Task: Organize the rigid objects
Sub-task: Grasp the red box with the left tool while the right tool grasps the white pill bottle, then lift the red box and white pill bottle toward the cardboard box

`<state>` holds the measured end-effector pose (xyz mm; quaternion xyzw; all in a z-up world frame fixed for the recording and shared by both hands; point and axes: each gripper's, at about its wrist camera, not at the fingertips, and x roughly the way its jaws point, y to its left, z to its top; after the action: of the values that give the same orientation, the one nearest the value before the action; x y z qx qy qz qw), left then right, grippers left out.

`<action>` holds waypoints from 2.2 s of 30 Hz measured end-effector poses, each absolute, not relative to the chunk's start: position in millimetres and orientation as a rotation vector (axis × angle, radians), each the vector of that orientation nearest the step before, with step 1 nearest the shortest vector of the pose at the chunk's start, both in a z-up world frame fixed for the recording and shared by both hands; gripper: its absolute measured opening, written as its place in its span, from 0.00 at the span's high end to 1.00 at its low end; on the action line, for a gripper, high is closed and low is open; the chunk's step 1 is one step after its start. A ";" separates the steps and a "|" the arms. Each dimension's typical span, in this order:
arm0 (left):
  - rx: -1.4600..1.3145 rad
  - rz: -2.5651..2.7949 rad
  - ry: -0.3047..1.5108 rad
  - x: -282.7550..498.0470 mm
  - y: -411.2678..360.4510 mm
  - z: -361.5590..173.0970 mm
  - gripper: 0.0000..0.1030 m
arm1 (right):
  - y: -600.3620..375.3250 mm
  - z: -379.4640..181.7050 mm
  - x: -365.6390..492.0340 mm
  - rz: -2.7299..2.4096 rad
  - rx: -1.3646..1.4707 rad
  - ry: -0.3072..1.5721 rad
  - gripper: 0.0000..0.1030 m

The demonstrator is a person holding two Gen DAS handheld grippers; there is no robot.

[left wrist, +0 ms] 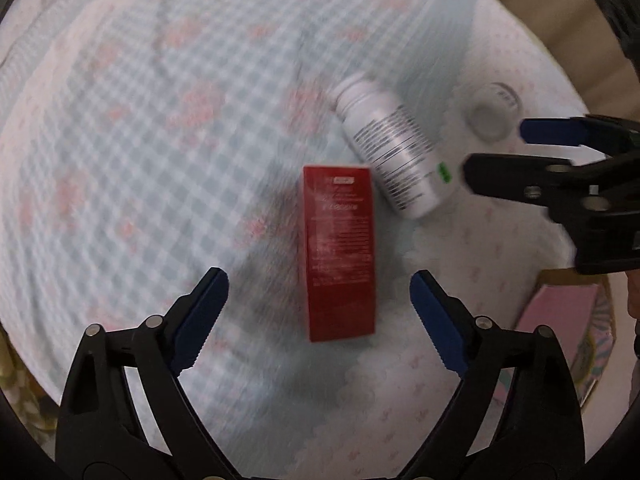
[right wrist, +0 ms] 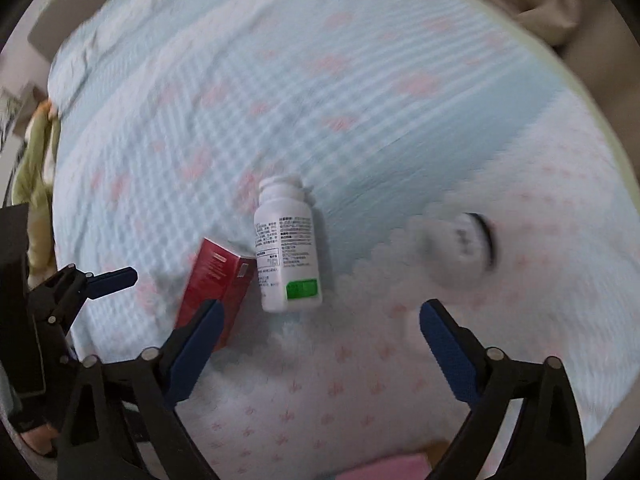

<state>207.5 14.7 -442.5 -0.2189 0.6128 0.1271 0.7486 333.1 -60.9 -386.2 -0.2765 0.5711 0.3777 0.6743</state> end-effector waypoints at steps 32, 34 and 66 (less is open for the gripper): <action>-0.562 0.234 1.347 228.5 18.8 -480.8 0.59 | 6.5 -480.7 338.9 0.916 -0.741 1.403 0.55; -0.562 0.235 1.336 224.1 22.2 -477.3 0.59 | 5.2 -478.6 333.0 0.900 -0.746 1.394 0.55; -0.279 -0.039 1.086 167.9 -53.0 -226.3 0.61 | -189.4 -247.6 228.9 0.524 -0.074 1.173 0.55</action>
<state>167.9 -53.0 -226.3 -0.1322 0.5151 -0.0187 0.8466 228.9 -189.4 -247.6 -0.0345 0.5469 0.2443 0.8000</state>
